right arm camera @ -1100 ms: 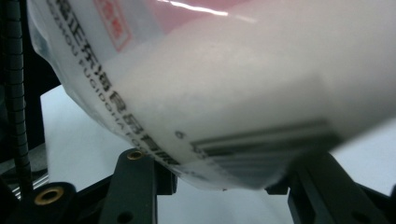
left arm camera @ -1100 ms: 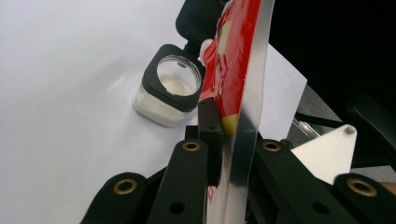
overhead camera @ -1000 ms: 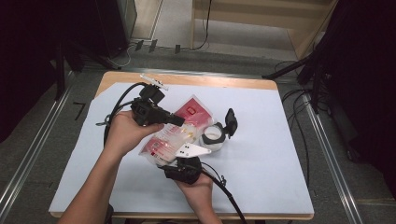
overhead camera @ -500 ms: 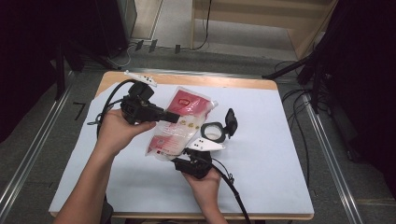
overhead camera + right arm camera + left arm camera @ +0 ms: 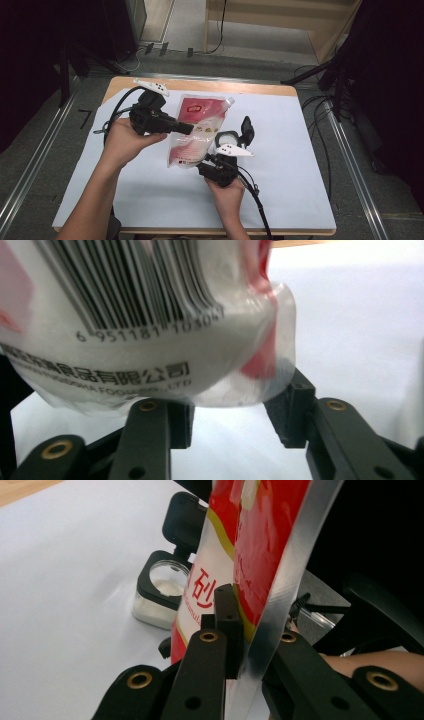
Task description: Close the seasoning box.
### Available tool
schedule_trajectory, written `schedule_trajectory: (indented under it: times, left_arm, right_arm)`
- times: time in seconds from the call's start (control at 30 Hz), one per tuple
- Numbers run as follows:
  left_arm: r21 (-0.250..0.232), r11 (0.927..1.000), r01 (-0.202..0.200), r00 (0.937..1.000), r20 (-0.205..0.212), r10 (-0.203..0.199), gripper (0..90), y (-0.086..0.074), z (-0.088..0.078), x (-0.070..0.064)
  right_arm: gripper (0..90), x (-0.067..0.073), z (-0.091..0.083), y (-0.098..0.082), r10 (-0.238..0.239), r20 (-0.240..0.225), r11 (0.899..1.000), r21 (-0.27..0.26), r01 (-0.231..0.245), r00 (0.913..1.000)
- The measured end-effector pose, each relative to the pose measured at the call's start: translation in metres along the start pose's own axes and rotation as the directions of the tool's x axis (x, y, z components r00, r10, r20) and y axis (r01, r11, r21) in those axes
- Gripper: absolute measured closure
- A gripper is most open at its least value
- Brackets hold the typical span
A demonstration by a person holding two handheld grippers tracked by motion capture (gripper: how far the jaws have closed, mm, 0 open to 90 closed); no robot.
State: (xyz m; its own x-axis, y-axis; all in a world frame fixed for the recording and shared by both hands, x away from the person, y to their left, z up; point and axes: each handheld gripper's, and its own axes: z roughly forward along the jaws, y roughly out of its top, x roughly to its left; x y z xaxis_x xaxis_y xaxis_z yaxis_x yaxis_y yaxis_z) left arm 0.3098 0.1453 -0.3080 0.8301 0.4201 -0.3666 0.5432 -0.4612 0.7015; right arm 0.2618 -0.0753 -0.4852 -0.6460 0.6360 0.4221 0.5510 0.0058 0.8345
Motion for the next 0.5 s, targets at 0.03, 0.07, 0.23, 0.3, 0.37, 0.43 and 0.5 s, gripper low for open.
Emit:
schedule_trajectory:
  times: [0.03,0.07,0.23,0.3,0.37,0.43,0.5]
  left_arm:
    - [-0.001,1.0000,-0.002,1.0000,-0.005,0.002,90.0,0.000,0.000,0.000]
    - [-0.010,0.9999,-0.007,0.9997,-0.025,0.007,90.0,0.000,-0.002,-0.001]
    - [-0.049,0.9986,-0.020,0.9973,-0.072,0.016,90.0,0.001,-0.009,-0.002]
    - [-0.063,0.9979,-0.014,0.9976,-0.069,0.009,90.0,0.001,-0.012,0.000]
    - [-0.081,0.9967,-0.010,0.9976,-0.069,0.005,90.0,0.000,-0.016,0.002]
    - [-0.089,0.9960,-0.010,0.9954,-0.096,0.002,90.0,-0.001,-0.019,0.003]
    - [-0.088,0.9961,-0.010,0.9930,-0.118,-0.001,90.0,-0.002,-0.022,0.006]
  right_arm:
    - [61.0,-0.001,-0.001,0.001,0.000,0.006,1.000,0.000,0.000,1.0000]
    - [61.0,-0.001,-0.001,0.002,-0.009,0.006,1.000,0.009,0.008,0.9999]
    - [60.9,0.001,0.002,0.013,-0.051,-0.023,0.997,0.062,0.052,0.9985]
    - [60.7,0.001,0.003,0.015,-0.071,-0.034,0.994,0.076,0.074,0.9969]
    - [60.5,0.000,0.002,0.017,-0.095,-0.029,0.990,0.097,0.097,0.9951]
    - [60.3,-0.002,0.001,0.018,-0.104,-0.030,0.988,0.109,0.107,0.9941]
    - [60.3,-0.005,-0.001,0.019,-0.118,-0.037,0.985,0.124,0.122,0.9923]
